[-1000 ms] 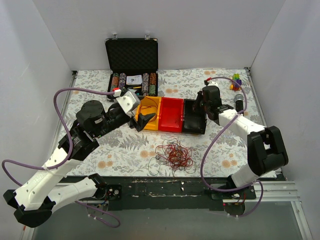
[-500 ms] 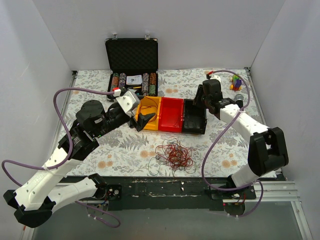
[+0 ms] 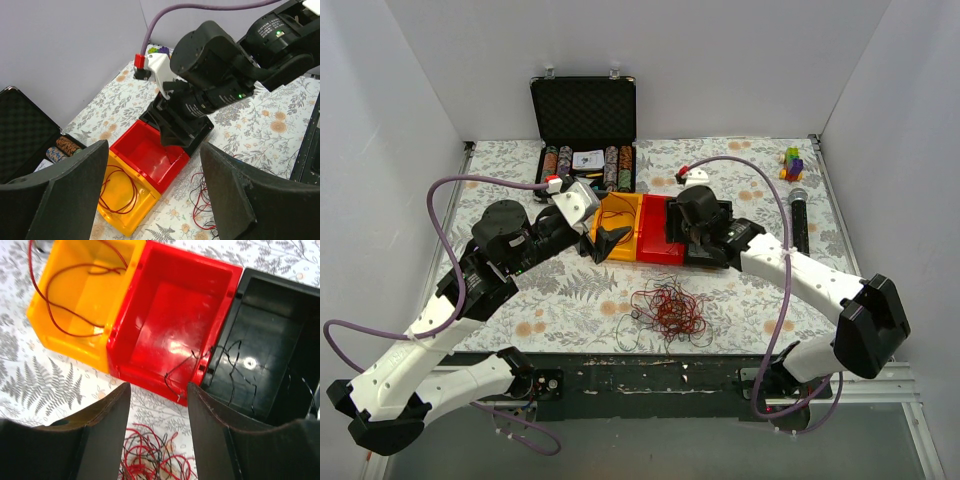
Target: Untangle the cables
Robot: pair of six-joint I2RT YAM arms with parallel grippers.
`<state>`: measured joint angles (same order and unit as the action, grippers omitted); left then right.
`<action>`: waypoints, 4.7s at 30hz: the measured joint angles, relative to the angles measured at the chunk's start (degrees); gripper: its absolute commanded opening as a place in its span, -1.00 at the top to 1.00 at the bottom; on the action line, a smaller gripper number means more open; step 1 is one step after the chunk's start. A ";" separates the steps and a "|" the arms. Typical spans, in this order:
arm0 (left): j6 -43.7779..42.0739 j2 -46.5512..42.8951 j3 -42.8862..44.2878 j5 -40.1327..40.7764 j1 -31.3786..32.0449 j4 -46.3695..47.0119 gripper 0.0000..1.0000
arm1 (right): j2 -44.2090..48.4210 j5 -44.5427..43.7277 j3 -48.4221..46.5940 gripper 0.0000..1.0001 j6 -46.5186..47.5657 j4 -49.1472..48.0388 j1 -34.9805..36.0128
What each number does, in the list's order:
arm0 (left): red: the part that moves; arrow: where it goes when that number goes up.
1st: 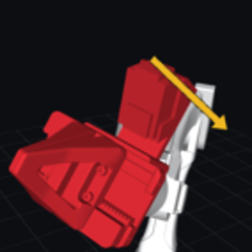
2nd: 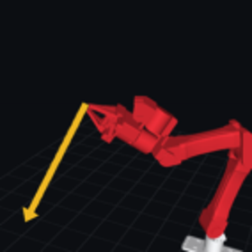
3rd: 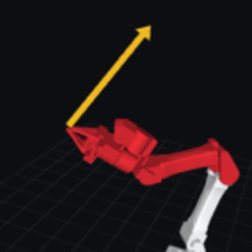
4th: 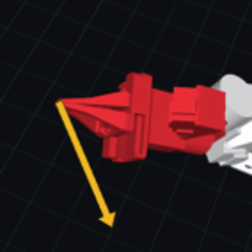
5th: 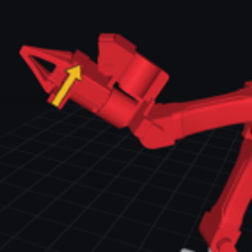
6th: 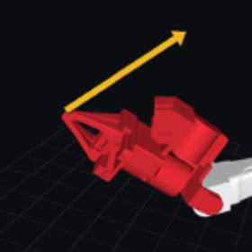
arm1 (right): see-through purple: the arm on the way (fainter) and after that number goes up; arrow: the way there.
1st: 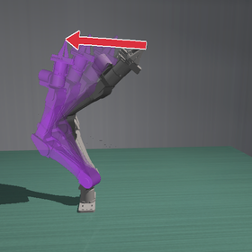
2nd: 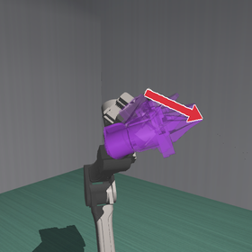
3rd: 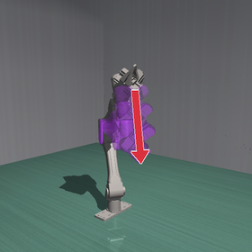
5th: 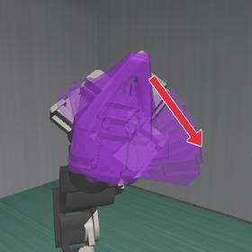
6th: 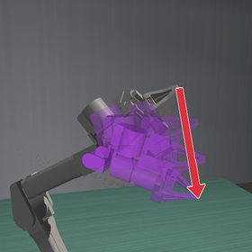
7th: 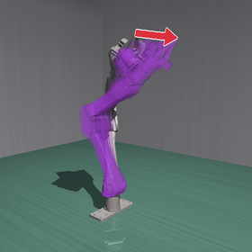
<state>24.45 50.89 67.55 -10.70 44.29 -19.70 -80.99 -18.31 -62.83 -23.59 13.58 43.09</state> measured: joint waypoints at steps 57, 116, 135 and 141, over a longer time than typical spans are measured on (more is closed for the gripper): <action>-0.02 -0.11 -0.11 -0.48 -0.70 -0.02 -0.54 | 4.39 -17.35 -3.08 0.97 11.69 3.15 -5.27; 0.07 3.17 -14.34 -5.81 -1.44 1.95 -0.62 | 8.87 1.64 5.31 -0.24 6.80 -1.36 -14.95; 6.95 26.95 -20.74 -8.33 -0.94 15.91 -0.64 | 25.09 20.94 25.31 -0.26 7.28 -5.62 -12.98; 7.91 19.65 -23.71 -6.62 -0.96 15.78 -0.65 | 21.51 23.80 29.05 -0.27 9.01 -7.67 -5.03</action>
<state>32.36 70.54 43.83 -17.32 43.33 -3.92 -59.48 5.50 -33.78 -14.59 5.91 38.06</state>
